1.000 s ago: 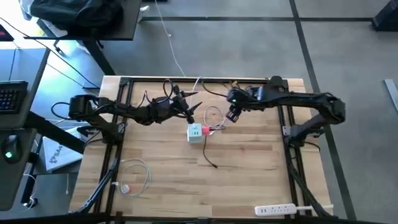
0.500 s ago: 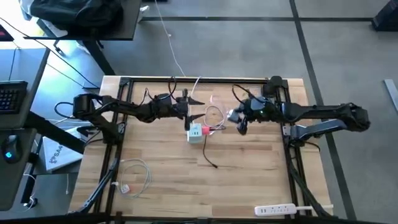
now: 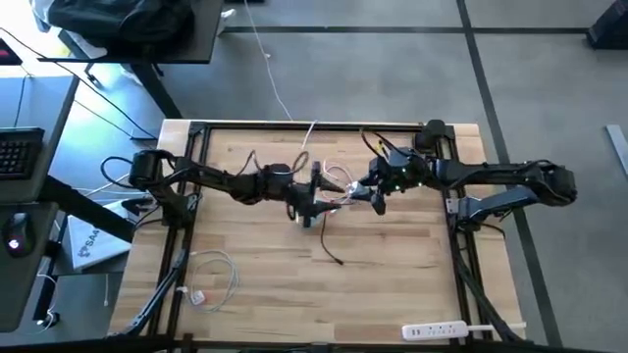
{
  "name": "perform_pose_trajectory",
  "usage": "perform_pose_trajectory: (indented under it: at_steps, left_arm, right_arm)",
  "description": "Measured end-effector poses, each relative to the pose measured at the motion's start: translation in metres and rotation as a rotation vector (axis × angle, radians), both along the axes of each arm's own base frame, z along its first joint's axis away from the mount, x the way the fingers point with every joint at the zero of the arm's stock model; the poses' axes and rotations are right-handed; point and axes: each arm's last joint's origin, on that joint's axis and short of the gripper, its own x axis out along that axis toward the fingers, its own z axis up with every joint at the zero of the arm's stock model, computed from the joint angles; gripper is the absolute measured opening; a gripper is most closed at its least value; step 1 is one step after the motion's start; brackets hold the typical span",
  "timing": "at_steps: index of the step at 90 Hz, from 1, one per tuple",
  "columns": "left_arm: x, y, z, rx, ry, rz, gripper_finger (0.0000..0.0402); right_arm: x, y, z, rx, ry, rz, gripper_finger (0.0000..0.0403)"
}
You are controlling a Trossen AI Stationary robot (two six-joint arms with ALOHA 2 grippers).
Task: Insert USB
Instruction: Insert the white charger adapter into the black outlet extension
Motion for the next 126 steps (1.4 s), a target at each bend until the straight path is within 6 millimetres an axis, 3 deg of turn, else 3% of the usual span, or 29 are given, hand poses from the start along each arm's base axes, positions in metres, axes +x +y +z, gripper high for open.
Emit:
perform_pose_trajectory:
  at_steps: [23, 57, 76, 86, 103, 126]
  left_arm:
    - [0.022, 0.002, 0.005, 0.123, 0.022, 0.024, 0.0197]
    - [0.059, -0.002, -0.016, 0.266, 0.046, -0.011, 0.0197]
    - [0.065, -0.008, -0.018, 0.267, 0.044, -0.027, 0.0195]
    - [0.065, -0.009, -0.018, 0.269, 0.047, -0.021, 0.0171]
    - [0.065, -0.011, -0.018, 0.329, 0.054, 0.030, 0.0088]
    - [0.065, -0.021, -0.013, 0.323, 0.043, 0.162, 0.0086]
  right_arm:
    - [0.002, -0.004, 0.015, 0.026, 0.030, 0.080, 0.0154]
    - [0.006, 0.004, 0.010, 0.072, 0.053, 0.165, 0.0154]
    - [0.005, 0.006, 0.006, 0.088, 0.087, 0.178, 0.0154]
    - [0.005, 0.005, 0.006, 0.087, 0.083, 0.179, 0.0161]
    - [0.005, 0.005, 0.006, 0.090, 0.087, 0.181, 0.0181]
    - [0.007, 0.004, 0.017, -0.002, 0.073, 0.205, 0.0186]
